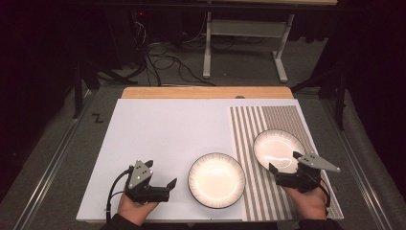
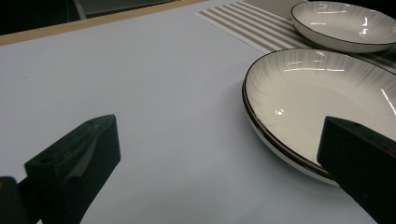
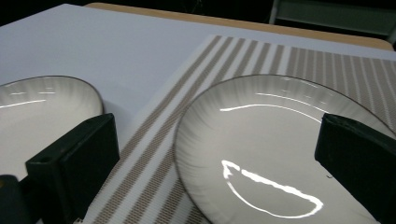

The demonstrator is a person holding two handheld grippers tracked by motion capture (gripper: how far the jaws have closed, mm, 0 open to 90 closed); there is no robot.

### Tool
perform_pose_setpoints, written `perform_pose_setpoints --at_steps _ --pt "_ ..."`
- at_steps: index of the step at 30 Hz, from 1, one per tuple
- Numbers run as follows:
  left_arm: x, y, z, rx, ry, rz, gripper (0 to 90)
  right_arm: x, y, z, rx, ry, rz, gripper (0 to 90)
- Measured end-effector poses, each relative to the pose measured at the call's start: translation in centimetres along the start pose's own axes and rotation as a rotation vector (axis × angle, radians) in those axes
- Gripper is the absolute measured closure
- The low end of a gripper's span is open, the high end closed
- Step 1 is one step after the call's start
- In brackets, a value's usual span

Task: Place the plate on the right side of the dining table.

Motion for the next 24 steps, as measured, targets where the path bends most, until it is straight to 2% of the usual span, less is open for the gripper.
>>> perform_pose_setpoints --at_steps 9,13,15,17,24 --pt "0.2 0.0 -0.7 -0.017 -0.028 -0.005 0.6 -0.1 0.7 6.3 0.081 0.078 -0.019 0.4" --pt "0.4 0.0 -1.2 -0.037 -0.031 -0.008 0.6 0.1 0.7 8.5 0.117 0.100 -0.031 0.4" --pt "0.3 0.0 -1.1 -0.031 -0.032 -0.004 0.6 0.2 0.7 9.1 0.135 0.112 -0.034 0.4" --pt "0.3 -0.1 -0.9 -0.026 -0.031 -0.001 0.6 0.2 0.7 9.2 0.134 0.113 -0.032 0.4" --pt "0.3 0.0 -0.9 -0.017 -0.027 -0.007 0.6 0.4 0.6 8.4 0.116 0.108 -0.036 0.4"
Point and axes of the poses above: each handheld gripper's, and its own axes: x roughly backward along the jaws, y roughly out of its top, z roughly to its left, the point moved 5 cm from there along -x, roughly forward along the jaws, and after that the axes turned 14 degrees about z, right-handed, at the moved point
